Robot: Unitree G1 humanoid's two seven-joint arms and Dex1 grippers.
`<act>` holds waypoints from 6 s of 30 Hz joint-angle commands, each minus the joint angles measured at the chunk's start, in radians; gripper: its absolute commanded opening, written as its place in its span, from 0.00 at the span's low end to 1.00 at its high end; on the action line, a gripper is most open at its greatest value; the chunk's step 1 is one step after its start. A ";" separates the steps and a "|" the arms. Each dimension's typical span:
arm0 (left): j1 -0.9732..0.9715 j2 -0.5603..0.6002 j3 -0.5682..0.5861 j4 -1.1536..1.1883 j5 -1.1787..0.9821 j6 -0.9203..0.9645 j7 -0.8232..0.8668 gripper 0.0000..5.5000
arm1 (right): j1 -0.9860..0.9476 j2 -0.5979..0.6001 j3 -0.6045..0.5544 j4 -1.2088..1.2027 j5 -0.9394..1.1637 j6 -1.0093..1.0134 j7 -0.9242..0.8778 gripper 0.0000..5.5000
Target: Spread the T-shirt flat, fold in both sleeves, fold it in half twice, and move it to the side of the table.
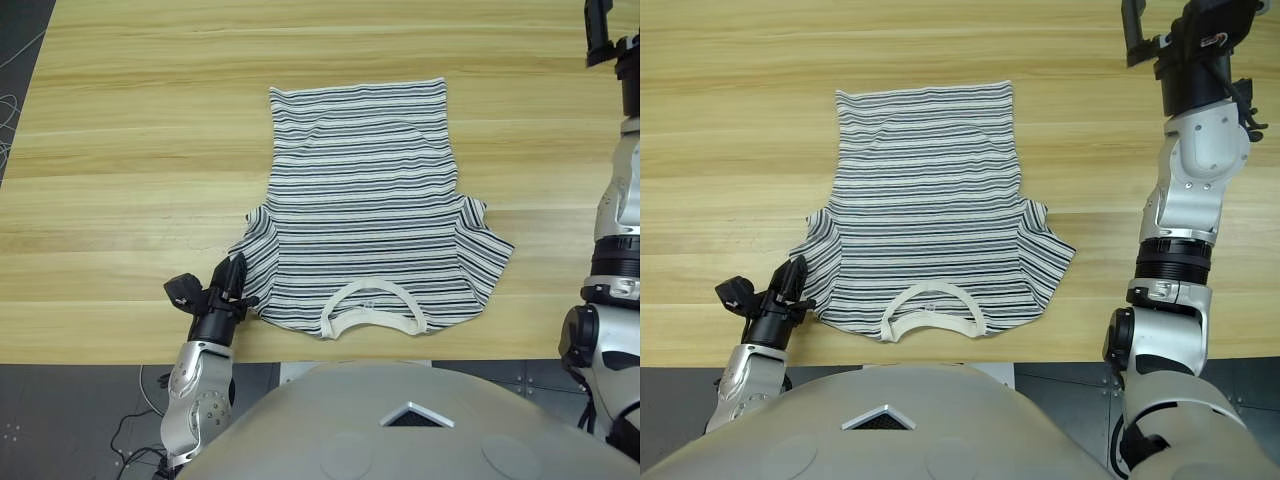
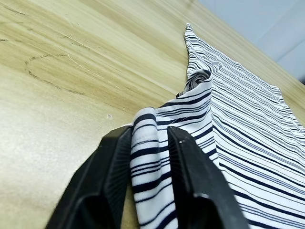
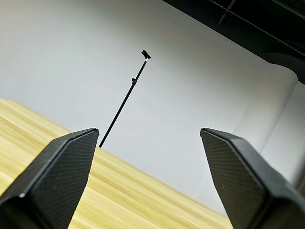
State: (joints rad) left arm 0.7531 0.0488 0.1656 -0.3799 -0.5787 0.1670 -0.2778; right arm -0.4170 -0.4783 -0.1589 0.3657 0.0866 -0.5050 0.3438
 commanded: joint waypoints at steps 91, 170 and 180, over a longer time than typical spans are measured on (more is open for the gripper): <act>-0.162 0.231 -0.069 -0.097 0.193 -0.198 -0.004 0.49 | 0.566 -0.261 0.063 0.074 0.272 0.519 0.964 0.35; -0.135 0.832 -0.356 0.201 1.514 -0.852 0.101 0.97 | 0.454 -0.352 0.317 0.268 -0.581 -1.088 0.382 0.45; -0.035 0.979 -0.330 0.157 1.378 -0.761 -0.085 0.97 | 0.444 -0.379 0.417 0.234 -0.597 -1.027 0.269 0.45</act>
State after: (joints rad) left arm 0.6162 0.9579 -0.1206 -0.2931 0.7105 -0.6669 -0.1891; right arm 0.0292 -0.8300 0.2295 0.5997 -0.4694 -1.5603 0.6080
